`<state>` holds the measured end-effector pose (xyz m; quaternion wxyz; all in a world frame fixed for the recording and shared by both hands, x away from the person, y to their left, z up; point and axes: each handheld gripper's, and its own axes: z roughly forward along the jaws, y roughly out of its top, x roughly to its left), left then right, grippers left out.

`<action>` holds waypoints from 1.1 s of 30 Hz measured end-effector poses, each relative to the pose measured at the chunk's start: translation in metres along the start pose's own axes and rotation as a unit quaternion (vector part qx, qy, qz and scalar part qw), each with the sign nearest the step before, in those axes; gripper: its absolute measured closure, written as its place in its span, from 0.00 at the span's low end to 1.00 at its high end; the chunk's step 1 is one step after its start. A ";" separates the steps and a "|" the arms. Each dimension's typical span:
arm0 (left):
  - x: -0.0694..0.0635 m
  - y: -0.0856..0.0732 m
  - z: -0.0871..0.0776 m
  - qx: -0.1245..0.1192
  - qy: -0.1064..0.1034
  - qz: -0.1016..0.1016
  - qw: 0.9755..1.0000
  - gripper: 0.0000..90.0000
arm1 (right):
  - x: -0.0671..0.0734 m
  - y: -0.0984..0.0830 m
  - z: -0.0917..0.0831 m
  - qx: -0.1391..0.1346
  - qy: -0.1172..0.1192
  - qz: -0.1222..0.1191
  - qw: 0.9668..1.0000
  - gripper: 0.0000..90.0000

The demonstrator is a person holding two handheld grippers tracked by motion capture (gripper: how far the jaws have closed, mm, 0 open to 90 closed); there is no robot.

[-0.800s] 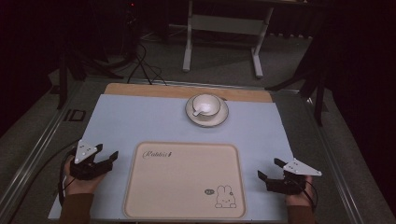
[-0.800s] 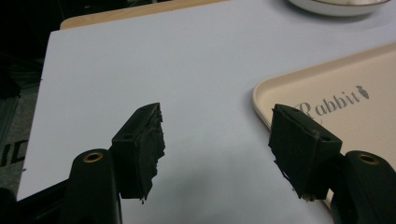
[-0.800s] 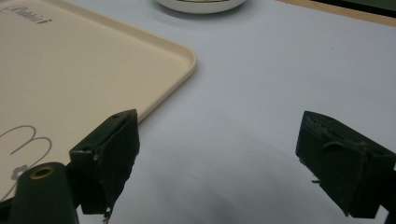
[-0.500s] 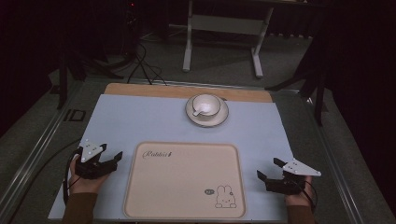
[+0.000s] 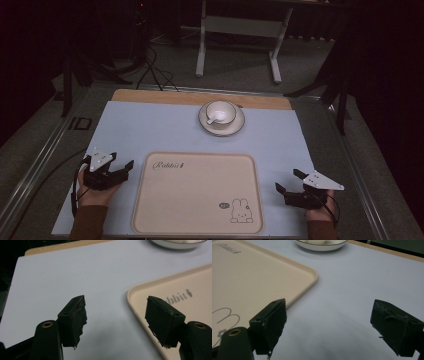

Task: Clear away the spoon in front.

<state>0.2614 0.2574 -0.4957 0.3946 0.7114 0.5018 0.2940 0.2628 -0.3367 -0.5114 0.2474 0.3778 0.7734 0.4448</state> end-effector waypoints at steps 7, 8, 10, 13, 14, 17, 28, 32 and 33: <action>-0.012 0.009 0.009 0.007 -0.005 0.022 1.000 0.37 | 0.000 0.000 0.001 -0.001 0.000 -0.001 1.000 0.15; -0.014 0.011 0.011 0.005 -0.006 0.025 1.000 0.37 | 0.000 0.000 0.001 -0.001 0.001 -0.001 1.000 0.15; -0.017 0.016 0.013 0.002 -0.008 0.028 1.000 0.37 | -0.001 -0.001 0.001 0.000 -0.001 0.001 1.000 0.15; -0.023 0.025 0.017 -0.004 -0.011 0.039 0.999 0.37 | -0.001 -0.001 0.001 -0.001 -0.001 0.000 1.000 0.15; -0.024 0.028 0.019 -0.005 -0.013 0.041 0.999 0.37 | -0.001 -0.001 0.001 -0.001 0.000 0.000 1.000 0.15; -0.027 0.033 0.022 -0.006 -0.014 0.048 0.999 0.37 | 0.000 -0.001 0.000 -0.001 0.000 -0.001 1.000 0.15; -0.039 0.051 0.039 -0.014 -0.022 0.058 0.998 0.37 | -0.001 -0.001 0.000 -0.001 -0.003 0.000 1.000 0.15; -0.041 0.055 0.043 -0.018 -0.025 0.054 0.998 0.37 | -0.001 -0.001 0.000 -0.002 -0.003 -0.001 1.000 0.15; -0.041 0.056 0.044 -0.018 -0.026 0.053 0.998 0.37 | -0.001 -0.001 0.000 -0.001 -0.003 -0.001 1.000 0.15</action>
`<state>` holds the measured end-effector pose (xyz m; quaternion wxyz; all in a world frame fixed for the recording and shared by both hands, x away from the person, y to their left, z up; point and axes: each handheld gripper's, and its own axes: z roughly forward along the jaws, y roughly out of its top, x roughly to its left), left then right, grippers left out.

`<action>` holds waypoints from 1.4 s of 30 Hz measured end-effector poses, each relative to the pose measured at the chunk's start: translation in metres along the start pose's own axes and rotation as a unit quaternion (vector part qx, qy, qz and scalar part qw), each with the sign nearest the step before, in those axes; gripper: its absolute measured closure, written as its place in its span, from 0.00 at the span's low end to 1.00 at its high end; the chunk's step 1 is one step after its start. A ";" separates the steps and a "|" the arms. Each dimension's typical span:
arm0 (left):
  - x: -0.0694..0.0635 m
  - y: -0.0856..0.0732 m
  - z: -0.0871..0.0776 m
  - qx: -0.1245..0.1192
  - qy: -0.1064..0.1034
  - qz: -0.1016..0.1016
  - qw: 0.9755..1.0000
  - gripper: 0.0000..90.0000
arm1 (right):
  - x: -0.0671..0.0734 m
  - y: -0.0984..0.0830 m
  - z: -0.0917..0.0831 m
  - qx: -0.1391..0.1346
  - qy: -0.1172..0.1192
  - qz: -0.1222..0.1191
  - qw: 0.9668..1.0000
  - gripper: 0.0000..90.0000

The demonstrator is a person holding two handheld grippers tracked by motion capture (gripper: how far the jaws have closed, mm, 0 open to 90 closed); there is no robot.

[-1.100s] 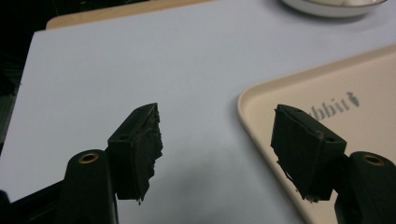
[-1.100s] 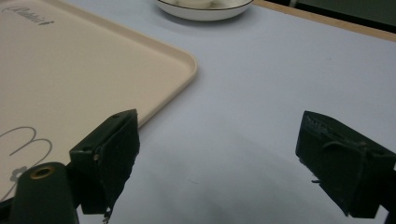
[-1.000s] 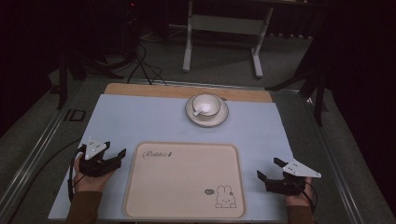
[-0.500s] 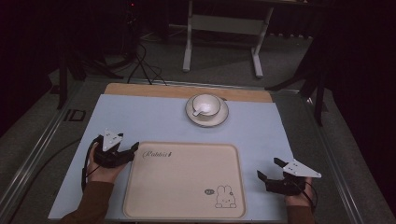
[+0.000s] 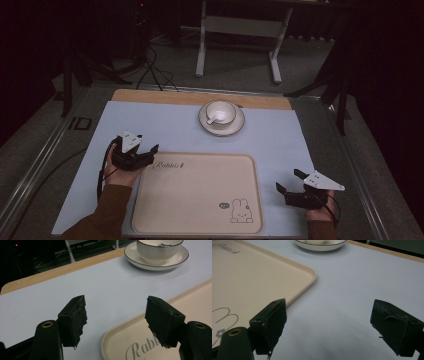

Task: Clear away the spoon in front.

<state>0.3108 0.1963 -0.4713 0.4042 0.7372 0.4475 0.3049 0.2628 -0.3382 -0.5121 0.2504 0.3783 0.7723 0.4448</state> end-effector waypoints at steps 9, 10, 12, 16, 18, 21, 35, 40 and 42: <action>-0.005 0.006 0.009 -0.003 -0.009 -0.012 1.000 0.37 | 0.000 0.000 0.000 0.001 0.002 0.001 1.000 0.15; -0.005 0.007 0.010 -0.005 -0.009 -0.012 1.000 0.37 | 0.000 0.000 0.000 0.000 0.001 0.000 1.000 0.15; -0.006 0.009 0.011 -0.007 -0.010 -0.013 1.000 0.37 | 0.000 0.000 0.000 0.000 0.001 0.000 1.000 0.15; -0.007 0.015 0.014 -0.012 -0.009 -0.014 1.000 0.37 | 0.000 0.000 0.000 0.000 0.002 0.000 1.000 0.15; -0.007 0.017 0.016 -0.013 -0.009 -0.016 1.000 0.37 | 0.000 0.000 0.000 0.000 0.002 0.000 1.000 0.15; -0.008 0.021 0.019 -0.014 -0.010 -0.015 1.000 0.37 | 0.000 0.000 0.000 0.000 0.002 0.000 1.000 0.15; -0.013 0.037 0.034 -0.020 -0.017 -0.014 1.000 0.38 | 0.000 0.000 0.000 -0.001 0.002 0.000 1.000 0.15; -0.013 0.040 0.039 -0.020 -0.018 -0.013 1.000 0.38 | 0.000 0.000 0.000 -0.001 0.003 -0.001 1.000 0.15; -0.013 0.042 0.040 -0.021 -0.017 -0.014 1.000 0.38 | 0.000 0.000 0.000 -0.001 0.003 -0.001 1.000 0.15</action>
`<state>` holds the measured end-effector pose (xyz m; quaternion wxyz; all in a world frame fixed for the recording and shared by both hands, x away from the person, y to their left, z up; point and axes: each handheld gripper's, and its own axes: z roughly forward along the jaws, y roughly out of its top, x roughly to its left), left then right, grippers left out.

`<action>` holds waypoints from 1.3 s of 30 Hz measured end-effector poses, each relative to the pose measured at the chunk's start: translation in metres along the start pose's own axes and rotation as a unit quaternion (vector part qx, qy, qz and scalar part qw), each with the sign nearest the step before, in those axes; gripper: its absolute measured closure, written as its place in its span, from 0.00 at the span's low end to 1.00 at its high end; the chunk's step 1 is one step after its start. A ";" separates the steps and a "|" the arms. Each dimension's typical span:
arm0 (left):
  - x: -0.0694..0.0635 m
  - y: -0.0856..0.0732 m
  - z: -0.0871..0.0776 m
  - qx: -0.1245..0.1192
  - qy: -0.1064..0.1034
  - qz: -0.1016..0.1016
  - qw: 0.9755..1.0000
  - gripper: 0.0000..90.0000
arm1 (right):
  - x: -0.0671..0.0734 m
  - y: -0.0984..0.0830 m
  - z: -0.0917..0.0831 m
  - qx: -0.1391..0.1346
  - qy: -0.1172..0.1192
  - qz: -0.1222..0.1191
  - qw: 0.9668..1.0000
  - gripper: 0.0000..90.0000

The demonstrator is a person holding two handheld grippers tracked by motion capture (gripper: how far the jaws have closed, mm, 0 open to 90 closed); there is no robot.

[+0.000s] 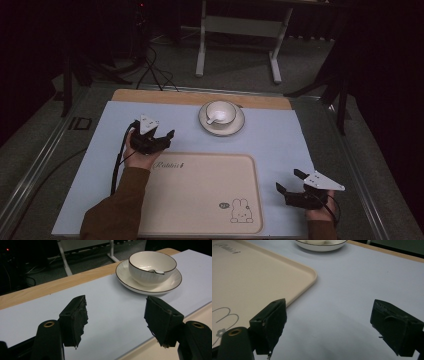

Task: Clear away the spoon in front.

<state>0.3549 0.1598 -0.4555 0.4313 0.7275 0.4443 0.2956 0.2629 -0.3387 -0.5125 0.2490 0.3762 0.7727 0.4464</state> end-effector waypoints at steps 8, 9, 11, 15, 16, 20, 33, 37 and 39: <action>-0.001 0.006 0.008 -0.001 -0.002 0.000 1.000 0.38 | 0.000 0.000 0.000 0.000 0.000 0.000 1.000 0.15; -0.001 0.007 0.009 -0.001 -0.003 0.000 1.000 0.38 | 0.000 0.000 0.000 0.000 0.000 0.000 1.000 0.15; -0.001 0.009 0.012 0.001 -0.003 0.003 1.000 0.38 | 0.000 0.000 0.001 0.000 0.001 0.000 1.000 0.15; -0.002 0.013 0.016 -0.002 -0.005 0.003 1.000 0.39 | 0.000 0.000 0.000 0.000 0.001 0.000 1.000 0.15; -0.002 0.014 0.017 -0.003 -0.005 0.004 1.000 0.38 | 0.000 0.000 0.000 0.000 0.000 0.000 1.000 0.15; -0.003 0.018 0.021 -0.003 -0.005 0.007 1.000 0.39 | 0.000 0.000 0.000 0.000 0.001 0.000 1.000 0.15; -0.005 0.028 0.032 -0.010 -0.012 0.010 1.000 0.39 | 0.000 0.000 0.000 0.000 0.000 -0.001 1.000 0.15; -0.005 0.029 0.035 -0.009 -0.013 0.006 1.000 0.39 | 0.000 0.000 -0.001 -0.001 0.001 -0.001 1.000 0.15; -0.006 0.030 0.037 -0.009 -0.013 0.006 1.000 0.39 | 0.000 0.000 -0.001 0.000 0.000 -0.001 1.000 0.15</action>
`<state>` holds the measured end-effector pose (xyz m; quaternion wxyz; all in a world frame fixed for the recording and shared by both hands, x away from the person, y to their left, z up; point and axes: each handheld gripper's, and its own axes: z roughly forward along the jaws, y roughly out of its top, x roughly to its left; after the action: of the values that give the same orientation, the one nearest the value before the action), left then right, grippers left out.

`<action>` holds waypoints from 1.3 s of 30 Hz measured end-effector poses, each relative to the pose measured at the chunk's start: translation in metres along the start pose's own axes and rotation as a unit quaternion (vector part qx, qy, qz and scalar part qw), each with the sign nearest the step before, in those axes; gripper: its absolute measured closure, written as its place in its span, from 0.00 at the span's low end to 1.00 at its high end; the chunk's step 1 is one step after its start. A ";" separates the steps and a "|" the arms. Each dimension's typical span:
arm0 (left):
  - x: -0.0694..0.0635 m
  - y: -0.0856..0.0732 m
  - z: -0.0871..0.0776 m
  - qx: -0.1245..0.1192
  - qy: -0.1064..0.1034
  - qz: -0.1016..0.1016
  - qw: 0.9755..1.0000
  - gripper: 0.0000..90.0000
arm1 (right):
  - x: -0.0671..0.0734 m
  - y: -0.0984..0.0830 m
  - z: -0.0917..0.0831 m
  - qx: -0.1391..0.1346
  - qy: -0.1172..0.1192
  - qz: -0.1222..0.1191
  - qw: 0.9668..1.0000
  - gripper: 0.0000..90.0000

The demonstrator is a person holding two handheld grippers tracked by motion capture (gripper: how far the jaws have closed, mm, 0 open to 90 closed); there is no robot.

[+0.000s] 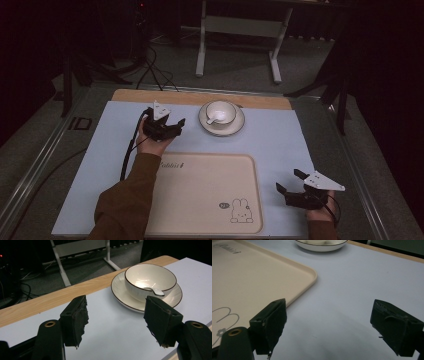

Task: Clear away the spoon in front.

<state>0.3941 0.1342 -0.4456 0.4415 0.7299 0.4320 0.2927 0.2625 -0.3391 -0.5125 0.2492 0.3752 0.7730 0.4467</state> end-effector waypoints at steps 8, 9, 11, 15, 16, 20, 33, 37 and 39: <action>-0.005 0.004 0.008 0.000 -0.008 0.000 1.000 0.40 | 0.000 0.000 0.000 0.000 0.000 0.001 1.000 0.15; -0.005 0.004 0.009 0.001 -0.009 0.001 1.000 0.40 | 0.000 0.000 0.000 0.000 0.000 0.001 1.000 0.15; -0.007 0.005 0.011 0.001 -0.010 0.002 1.000 0.40 | 0.000 0.000 0.000 0.000 0.000 0.001 1.000 0.15; -0.010 0.006 0.015 0.003 -0.013 0.003 1.000 0.40 | 0.000 0.000 0.000 0.000 0.001 0.001 1.000 0.15; -0.011 0.007 0.017 0.003 -0.014 0.002 1.000 0.40 | 0.000 0.000 0.000 0.000 0.001 0.001 1.000 0.15; -0.014 0.009 0.021 0.004 -0.018 0.004 1.000 0.40 | 0.000 0.000 0.000 0.000 0.001 0.000 1.000 0.15; -0.027 0.012 0.034 0.005 -0.023 0.021 1.000 0.42 | -0.001 0.000 -0.001 0.000 0.001 0.001 1.000 0.15; -0.028 0.013 0.036 0.005 -0.029 0.019 0.999 0.45 | -0.001 0.000 -0.001 0.000 0.001 0.000 1.000 0.15; -0.031 0.016 0.041 0.005 -0.036 0.017 0.999 0.47 | -0.001 0.000 -0.001 0.000 0.001 0.000 1.000 0.15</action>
<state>0.4189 0.0866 -0.4503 0.4476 0.7496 0.4047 0.2719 0.2623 -0.3401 -0.5124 0.2487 0.3744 0.7734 0.4471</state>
